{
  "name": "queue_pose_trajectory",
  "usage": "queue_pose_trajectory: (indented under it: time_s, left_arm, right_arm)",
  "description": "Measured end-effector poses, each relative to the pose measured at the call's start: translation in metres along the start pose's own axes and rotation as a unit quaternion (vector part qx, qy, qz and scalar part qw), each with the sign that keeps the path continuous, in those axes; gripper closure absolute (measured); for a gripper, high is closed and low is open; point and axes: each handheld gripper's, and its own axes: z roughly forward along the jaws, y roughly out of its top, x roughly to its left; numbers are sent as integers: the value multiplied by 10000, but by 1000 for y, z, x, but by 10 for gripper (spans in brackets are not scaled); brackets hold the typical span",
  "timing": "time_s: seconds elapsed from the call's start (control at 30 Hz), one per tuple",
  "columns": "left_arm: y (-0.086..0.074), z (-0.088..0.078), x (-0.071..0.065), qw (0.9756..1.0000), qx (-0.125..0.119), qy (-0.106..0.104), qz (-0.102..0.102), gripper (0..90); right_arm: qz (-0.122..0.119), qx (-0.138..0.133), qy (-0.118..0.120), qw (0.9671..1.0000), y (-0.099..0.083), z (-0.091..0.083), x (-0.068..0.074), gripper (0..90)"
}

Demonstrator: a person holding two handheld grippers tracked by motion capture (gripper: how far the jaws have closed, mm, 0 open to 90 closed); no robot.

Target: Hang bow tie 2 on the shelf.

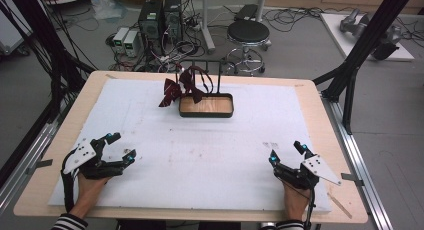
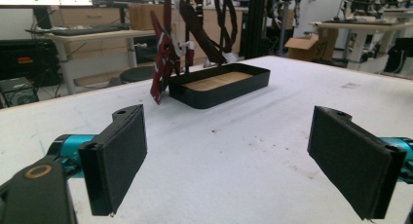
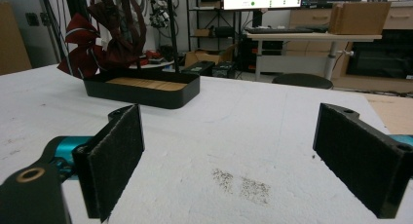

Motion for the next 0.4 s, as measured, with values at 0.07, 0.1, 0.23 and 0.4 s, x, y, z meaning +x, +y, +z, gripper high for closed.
queue_pose_trajectory:
  time_s: [0.07,0.1,0.23,0.4]
  left_arm:
    - [-3,-3,0,9999,-113,32,-12,151]
    - [-3,-4,0,9999,-136,53,-9,151]
    - [-3,-4,-1,9999,-143,65,42,151]
    - [-4,-5,0,9998,-177,79,-48,148]
  right_arm:
    - [-9,-10,-1,10000,0,0,0,105]
    - [-12,-12,-3,10000,0,0,0,105]
    - [-29,-15,3,10000,0,0,0,105]
    - [-36,-16,18,10000,0,0,0,105]
